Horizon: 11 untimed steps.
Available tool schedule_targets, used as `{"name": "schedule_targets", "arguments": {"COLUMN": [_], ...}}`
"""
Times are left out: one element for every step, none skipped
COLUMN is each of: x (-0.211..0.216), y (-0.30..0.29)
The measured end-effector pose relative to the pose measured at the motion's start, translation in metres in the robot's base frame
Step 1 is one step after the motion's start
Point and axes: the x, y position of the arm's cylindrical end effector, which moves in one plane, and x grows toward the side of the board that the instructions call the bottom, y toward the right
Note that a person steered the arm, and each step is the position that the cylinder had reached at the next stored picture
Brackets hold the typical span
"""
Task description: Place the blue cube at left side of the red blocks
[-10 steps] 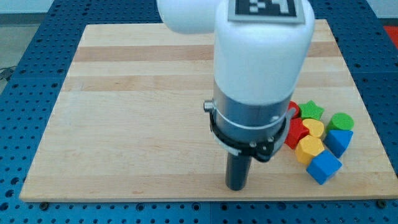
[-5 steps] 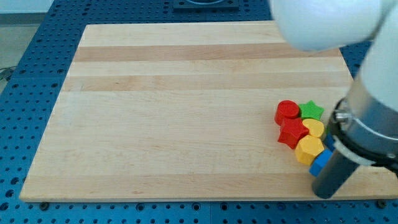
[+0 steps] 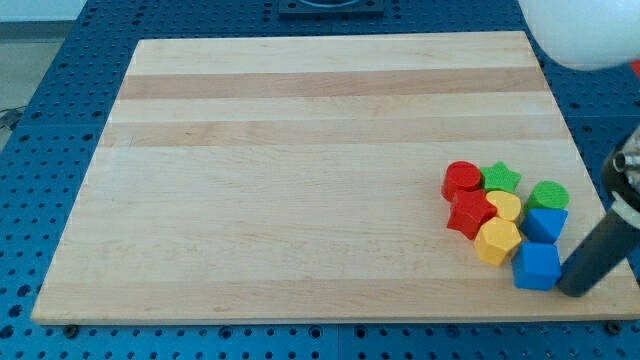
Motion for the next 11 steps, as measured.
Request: {"name": "schedule_targets", "arguments": {"x": [-0.015,-0.015,-0.015,-0.015,-0.015,0.013,0.026,0.026,0.026,0.026,-0.014], "y": [-0.008,-0.034,-0.062,-0.07,-0.027,0.026,0.019,-0.009,-0.052,-0.096,-0.111]}}
